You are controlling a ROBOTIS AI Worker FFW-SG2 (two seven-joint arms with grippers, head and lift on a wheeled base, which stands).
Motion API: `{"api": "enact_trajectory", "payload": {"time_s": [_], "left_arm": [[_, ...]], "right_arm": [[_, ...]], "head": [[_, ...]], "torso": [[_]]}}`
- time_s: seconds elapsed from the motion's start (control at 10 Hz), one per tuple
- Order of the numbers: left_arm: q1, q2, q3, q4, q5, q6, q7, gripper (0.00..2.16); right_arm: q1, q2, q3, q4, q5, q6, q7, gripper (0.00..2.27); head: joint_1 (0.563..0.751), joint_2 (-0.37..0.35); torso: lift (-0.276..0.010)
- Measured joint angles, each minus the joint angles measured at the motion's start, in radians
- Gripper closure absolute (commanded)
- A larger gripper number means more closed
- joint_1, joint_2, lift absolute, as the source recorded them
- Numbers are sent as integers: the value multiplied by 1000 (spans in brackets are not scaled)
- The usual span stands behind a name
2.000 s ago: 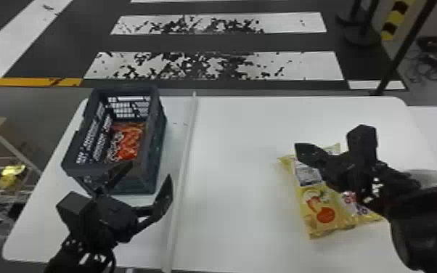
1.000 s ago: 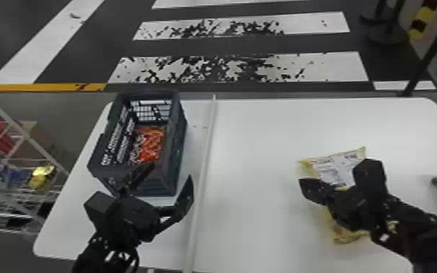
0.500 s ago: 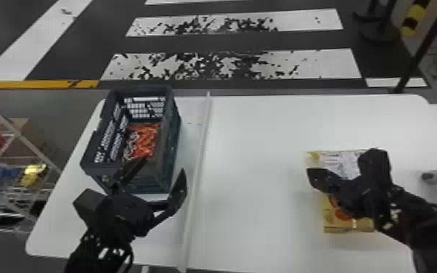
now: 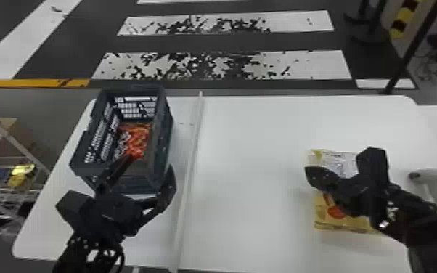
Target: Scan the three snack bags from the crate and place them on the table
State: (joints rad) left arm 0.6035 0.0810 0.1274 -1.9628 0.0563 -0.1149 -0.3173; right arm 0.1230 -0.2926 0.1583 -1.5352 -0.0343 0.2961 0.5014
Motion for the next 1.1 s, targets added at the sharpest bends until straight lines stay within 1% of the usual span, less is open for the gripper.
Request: {"api": "enact_trajectory", "payload": {"time_s": [0.3, 0.5, 1.1], "left_arm": [[0, 0, 0, 5, 0, 2, 0, 36], [-1, 0, 0, 8, 0, 4, 0, 36], [-8, 2, 1, 22, 1, 1, 0, 36]], "right_arm": [[58, -3, 0, -82, -13, 47, 28, 2128], [82, -15, -9, -94, -17, 64, 36, 2128], [97, -34, -47, -97, -12, 63, 48, 2125]], "head": [[695, 114], [695, 108], [695, 76]], "torso": [[-62], [-62], [-62]]}}
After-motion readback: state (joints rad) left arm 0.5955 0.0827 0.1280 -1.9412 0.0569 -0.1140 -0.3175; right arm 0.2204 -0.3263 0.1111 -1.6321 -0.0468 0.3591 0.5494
